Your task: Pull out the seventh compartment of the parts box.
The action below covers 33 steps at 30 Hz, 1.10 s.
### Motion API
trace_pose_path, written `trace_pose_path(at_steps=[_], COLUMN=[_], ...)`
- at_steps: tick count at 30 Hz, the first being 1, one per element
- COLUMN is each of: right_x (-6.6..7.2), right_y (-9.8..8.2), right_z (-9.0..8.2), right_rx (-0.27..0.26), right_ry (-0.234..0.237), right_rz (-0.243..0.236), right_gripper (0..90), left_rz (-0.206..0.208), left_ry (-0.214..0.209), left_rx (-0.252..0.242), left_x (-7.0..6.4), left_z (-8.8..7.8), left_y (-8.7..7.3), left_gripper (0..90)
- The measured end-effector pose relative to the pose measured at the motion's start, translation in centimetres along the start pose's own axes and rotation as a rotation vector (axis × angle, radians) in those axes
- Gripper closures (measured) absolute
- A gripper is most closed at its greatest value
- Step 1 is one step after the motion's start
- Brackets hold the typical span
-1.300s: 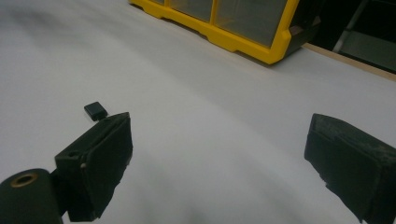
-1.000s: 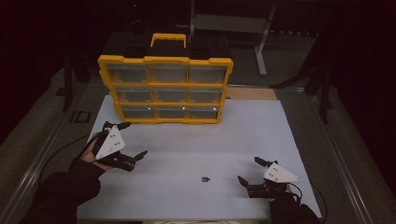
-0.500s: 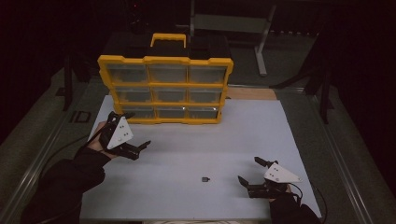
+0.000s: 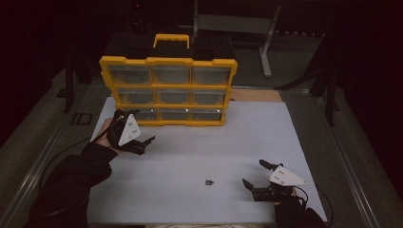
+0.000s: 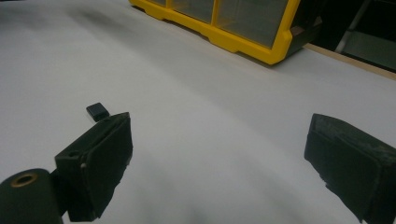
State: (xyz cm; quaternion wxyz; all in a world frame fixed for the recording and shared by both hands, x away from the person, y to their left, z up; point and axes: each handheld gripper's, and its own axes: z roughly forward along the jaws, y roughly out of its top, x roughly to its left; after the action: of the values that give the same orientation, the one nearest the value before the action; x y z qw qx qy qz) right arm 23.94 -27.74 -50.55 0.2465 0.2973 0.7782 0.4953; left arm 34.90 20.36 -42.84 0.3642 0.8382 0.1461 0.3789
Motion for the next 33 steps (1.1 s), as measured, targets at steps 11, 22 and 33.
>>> trace_pose_path(at_steps=[11,22,33], right_x=[0.0,-0.1,-0.1], right_y=[-0.1,-0.1,-0.2], right_z=[0.1,0.1,0.1], right_rx=[0.005,0.004,0.005], right_ry=[0.005,0.008,0.009], right_rz=[0.003,0.007,0.009], right_gripper=[8.2,8.2,8.2], left_rz=[0.096,0.193,0.279], left_ry=[0.019,0.048,0.054], left_rx=[0.024,0.019,0.05], left_x=[-0.4,-0.8,-0.9], left_z=[1.7,3.0,4.6], left_y=[-0.6,-0.7,-1.2], left_gripper=[2.4,4.1,7.2])
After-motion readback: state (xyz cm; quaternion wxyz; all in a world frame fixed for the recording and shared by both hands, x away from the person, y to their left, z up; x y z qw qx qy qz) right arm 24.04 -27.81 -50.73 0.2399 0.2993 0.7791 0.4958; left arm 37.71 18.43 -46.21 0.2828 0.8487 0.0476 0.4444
